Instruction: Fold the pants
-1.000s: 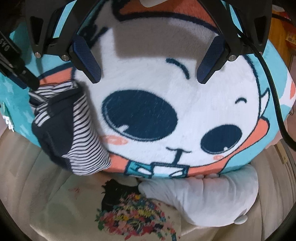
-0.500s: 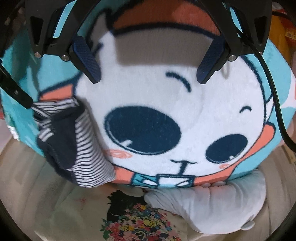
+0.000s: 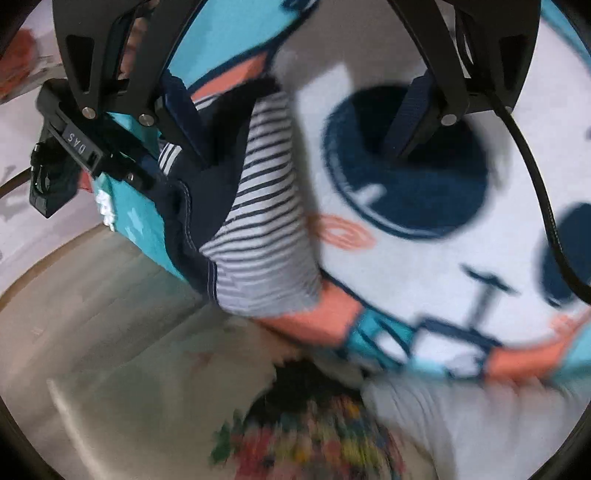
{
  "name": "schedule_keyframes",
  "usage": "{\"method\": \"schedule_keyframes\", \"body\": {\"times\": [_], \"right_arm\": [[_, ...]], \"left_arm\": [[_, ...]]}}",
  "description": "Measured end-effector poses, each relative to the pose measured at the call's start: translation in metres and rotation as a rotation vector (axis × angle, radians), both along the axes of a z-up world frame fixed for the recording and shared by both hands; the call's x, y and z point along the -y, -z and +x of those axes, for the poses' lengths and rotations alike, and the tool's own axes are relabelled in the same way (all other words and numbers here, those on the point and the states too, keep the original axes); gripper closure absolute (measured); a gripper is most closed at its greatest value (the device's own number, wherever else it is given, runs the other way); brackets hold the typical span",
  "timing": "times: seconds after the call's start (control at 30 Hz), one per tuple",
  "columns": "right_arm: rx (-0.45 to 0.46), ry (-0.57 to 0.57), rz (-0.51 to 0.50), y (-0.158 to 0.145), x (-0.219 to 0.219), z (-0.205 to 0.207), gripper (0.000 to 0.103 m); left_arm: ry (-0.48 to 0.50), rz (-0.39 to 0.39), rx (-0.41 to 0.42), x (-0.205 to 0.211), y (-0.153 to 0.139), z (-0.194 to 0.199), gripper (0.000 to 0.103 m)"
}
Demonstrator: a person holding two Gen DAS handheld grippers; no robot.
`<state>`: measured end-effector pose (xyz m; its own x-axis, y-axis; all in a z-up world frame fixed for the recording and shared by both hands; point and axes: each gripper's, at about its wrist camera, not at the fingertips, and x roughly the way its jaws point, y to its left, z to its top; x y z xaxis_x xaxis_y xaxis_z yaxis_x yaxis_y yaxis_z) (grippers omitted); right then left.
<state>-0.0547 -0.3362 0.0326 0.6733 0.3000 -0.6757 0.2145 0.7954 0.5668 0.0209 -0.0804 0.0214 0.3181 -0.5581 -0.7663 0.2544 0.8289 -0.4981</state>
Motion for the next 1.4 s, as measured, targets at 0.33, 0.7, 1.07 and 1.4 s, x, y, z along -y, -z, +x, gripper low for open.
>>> {"method": "schedule_keyframes", "body": {"times": [0.33,0.7,1.07,1.4], "right_arm": [[0.117,-0.056,0.141,-0.015,-0.007,-0.004,0.072],[0.198,0.089,-0.084,-0.045,-0.008,-0.052,0.040],[0.086,-0.034,-0.158,-0.020,-0.030,-0.029,0.086],[0.182,0.068,-0.273,-0.062,-0.026,-0.068,0.068]], "left_arm": [[0.125,0.057,0.073,0.039,-0.021,-0.024,0.061],[0.000,0.084,0.160,0.011,-0.036,-0.051,0.044],[-0.064,0.062,0.132,-0.031,-0.025,-0.063,0.039],[-0.095,0.077,0.149,-0.041,-0.024,-0.073,0.038]]}}
